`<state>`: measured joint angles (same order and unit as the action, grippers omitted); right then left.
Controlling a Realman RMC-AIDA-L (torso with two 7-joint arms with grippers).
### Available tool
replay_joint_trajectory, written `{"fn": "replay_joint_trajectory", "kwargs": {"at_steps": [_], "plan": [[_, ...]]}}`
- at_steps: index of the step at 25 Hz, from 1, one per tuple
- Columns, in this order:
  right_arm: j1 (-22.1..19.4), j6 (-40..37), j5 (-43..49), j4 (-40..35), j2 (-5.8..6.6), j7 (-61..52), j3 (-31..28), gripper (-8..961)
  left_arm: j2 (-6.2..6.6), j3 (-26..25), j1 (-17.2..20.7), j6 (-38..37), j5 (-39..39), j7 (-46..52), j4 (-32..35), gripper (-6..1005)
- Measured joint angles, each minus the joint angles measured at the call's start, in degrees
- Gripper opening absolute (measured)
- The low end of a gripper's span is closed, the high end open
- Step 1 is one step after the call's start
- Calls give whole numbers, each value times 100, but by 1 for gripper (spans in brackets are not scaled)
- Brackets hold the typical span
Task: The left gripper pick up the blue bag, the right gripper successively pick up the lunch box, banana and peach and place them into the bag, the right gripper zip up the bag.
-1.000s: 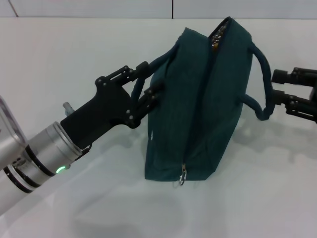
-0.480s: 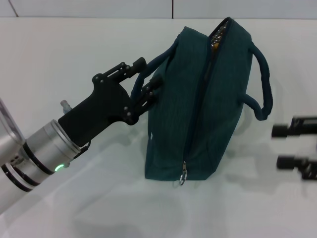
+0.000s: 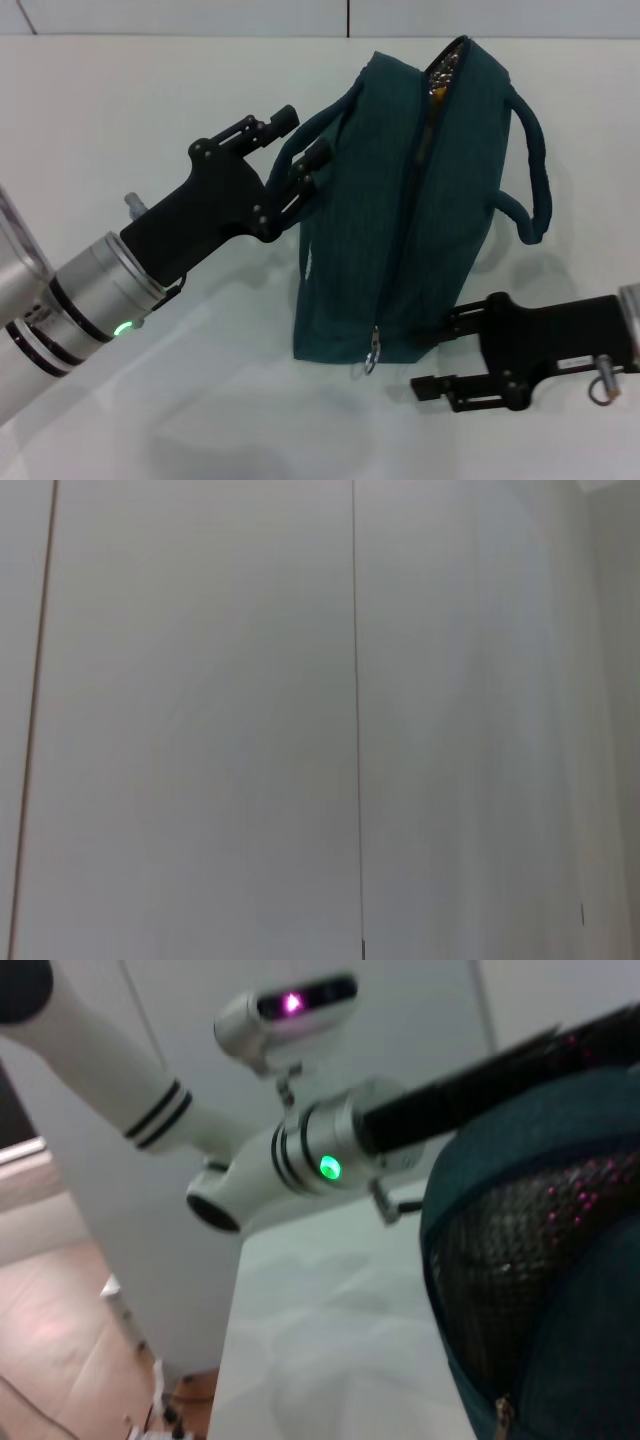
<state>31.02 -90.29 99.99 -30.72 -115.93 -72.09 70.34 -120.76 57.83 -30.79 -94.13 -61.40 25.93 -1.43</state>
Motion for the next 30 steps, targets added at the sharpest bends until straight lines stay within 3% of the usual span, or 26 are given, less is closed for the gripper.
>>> {"fn": "replay_joint_trajectory", "kwargs": {"at_steps": [9,15,24,30], "plan": [[250,434,-568,251,-19,4,564,493,0,0,-67,6,7,0,-23,463],[424,764,-1151,256,-22,-4,1616,471,0,0,-89,9,7,0,1,463],[460,1189,-1872,228,-26,-14,2410,437,0,0,-129,20,55,-17,-14,463],[470,1219,-1937,188,-26,-16,2533,415,0,0,-108,24,59,-13,-6,463]]}}
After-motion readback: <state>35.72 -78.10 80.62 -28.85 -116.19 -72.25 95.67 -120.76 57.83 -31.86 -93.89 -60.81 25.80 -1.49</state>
